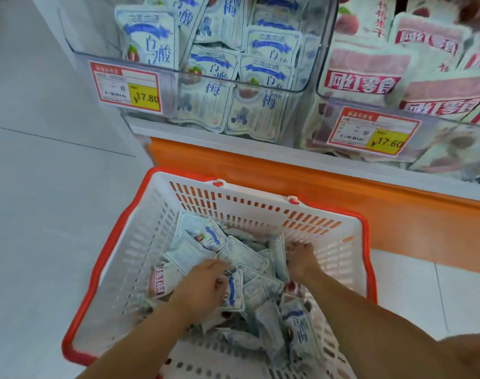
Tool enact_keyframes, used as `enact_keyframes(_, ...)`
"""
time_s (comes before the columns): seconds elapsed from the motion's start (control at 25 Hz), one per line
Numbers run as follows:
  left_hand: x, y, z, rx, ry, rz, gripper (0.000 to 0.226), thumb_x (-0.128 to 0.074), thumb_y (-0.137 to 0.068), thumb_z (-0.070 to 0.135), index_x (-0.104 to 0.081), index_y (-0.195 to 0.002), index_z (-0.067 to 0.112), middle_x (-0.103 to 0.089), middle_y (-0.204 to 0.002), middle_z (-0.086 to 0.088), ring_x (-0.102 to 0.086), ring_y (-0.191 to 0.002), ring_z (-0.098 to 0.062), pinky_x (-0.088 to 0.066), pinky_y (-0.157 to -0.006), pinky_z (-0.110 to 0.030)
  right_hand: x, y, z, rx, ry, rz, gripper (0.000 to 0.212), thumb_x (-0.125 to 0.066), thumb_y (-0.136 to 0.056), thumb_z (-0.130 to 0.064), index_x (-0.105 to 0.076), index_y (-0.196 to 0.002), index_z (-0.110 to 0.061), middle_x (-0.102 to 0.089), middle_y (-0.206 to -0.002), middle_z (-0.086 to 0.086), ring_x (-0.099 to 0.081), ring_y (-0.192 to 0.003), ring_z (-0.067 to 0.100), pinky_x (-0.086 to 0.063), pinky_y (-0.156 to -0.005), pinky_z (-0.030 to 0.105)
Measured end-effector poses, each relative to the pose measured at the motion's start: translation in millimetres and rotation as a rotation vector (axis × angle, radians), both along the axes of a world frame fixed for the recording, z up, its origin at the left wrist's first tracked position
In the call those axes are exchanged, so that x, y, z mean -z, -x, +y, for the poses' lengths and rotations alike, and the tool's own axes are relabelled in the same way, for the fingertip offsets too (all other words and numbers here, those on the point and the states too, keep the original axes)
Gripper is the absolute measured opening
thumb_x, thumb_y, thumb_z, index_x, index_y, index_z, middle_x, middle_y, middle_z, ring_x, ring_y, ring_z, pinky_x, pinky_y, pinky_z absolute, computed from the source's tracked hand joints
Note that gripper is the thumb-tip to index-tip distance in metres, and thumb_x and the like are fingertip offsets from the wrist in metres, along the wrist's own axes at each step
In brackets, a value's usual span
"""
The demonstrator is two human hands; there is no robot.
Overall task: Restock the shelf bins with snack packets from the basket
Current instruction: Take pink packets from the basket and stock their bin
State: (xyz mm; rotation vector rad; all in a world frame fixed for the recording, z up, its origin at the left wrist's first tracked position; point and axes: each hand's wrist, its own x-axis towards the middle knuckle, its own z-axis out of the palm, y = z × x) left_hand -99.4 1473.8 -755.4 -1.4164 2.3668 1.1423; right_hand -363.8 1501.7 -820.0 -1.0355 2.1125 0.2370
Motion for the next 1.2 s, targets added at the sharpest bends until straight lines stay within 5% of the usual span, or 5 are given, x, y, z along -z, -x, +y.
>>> enact_keyframes(0.2, 3, 1, -5, -0.025, -0.038, -0.005, 0.044, -0.053, -0.094, 0.028, -0.049, -0.138, 0.031, -0.047, -0.143, 0.004, -0.05, -0.124, -0.016, -0.042, -0.102, -0.029, 14, -10, 7, 0.006, -0.048, 0.017, 0.079, -0.062, -0.084, -0.019, -0.021, -0.151, -0.022, -0.002, -0.159, 0.013, -0.042, -0.131, 0.038, -0.053, -0.09, 0.038)
enact_keyframes(0.52, 0, -1, -1, -0.05, -0.041, 0.002, 0.049, -0.056, -0.094, 0.029, -0.045, -0.142, 0.03, -0.044, -0.145, 0.005, -0.048, -0.125, -0.014, -0.042, -0.101, -0.027, -34, -27, 6, -0.203, 0.096, 0.295, 0.029, -0.043, -0.097, -0.015, -0.05, -0.125, -0.012, -0.053, -0.13, 0.01, -0.047, -0.122, 0.027, -0.043, -0.097, 0.037)
enact_keyframes(0.84, -54, 44, 5, -0.34, -0.328, 0.242, 0.052, -0.056, -0.094, 0.046, -0.046, -0.141, 0.024, -0.051, -0.137, 0.007, -0.054, -0.111, -0.007, -0.04, -0.09, -0.022, -136, -28, 24, 0.491, 0.505, -0.363, 0.022, -0.069, -0.088, -0.02, -0.05, -0.087, -0.009, -0.056, -0.075, 0.003, -0.06, -0.058, 0.012, -0.034, -0.051, 0.025)
enact_keyframes(1.0, -83, 59, 16, -0.634, -0.733, 0.601, 0.034, -0.066, -0.089, 0.035, -0.067, -0.115, 0.013, -0.074, -0.096, -0.001, -0.069, -0.087, -0.016, -0.054, -0.092, -0.04, -169, -40, 52, 0.718, 0.541, -0.845, 0.018, -0.074, -0.083, -0.011, -0.057, -0.087, -0.008, -0.064, -0.073, 0.005, -0.063, -0.061, 0.016, -0.046, -0.055, 0.028)
enact_keyframes(1.2, -105, 57, 27, -0.656, -0.657, 0.666, 0.019, -0.073, -0.084, 0.023, -0.072, -0.102, 0.017, -0.074, -0.081, -0.005, -0.069, -0.077, -0.017, -0.051, -0.091, -0.045, -187, -46, 68, 0.677, 0.557, -0.996, 0.023, -0.067, -0.089, -0.02, -0.065, -0.11, -0.01, -0.074, -0.102, 0.013, -0.071, -0.093, 0.03, -0.054, -0.082, 0.043)
